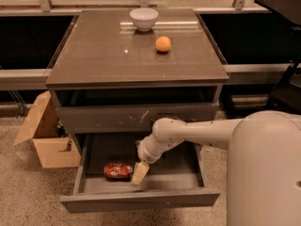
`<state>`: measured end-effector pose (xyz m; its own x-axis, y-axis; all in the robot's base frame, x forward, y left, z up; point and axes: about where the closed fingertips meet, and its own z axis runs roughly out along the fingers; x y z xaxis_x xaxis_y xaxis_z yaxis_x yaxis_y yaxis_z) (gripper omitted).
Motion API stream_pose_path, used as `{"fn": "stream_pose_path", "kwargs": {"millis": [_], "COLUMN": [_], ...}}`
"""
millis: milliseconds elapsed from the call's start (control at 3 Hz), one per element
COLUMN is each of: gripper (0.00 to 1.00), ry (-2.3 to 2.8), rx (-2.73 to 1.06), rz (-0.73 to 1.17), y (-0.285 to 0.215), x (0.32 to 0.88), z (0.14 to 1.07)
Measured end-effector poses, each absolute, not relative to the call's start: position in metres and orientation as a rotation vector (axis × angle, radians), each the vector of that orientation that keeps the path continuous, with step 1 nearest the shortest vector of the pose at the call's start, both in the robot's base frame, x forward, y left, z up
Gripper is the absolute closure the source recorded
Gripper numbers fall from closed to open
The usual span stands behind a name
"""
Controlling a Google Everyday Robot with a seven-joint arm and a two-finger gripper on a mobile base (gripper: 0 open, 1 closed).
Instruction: Pick coke can from middle drawer and place on counter
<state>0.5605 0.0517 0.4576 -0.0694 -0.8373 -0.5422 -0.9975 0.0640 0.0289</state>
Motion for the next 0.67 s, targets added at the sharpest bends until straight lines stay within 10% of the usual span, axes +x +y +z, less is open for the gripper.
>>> {"fn": "stream_pose_path", "kwargs": {"millis": [667], "gripper": [0.00], "ry": [1.956], "rx": [-1.726], "rz": [0.508], "y": [0.068], "x": [0.586], "z": [0.432]}}
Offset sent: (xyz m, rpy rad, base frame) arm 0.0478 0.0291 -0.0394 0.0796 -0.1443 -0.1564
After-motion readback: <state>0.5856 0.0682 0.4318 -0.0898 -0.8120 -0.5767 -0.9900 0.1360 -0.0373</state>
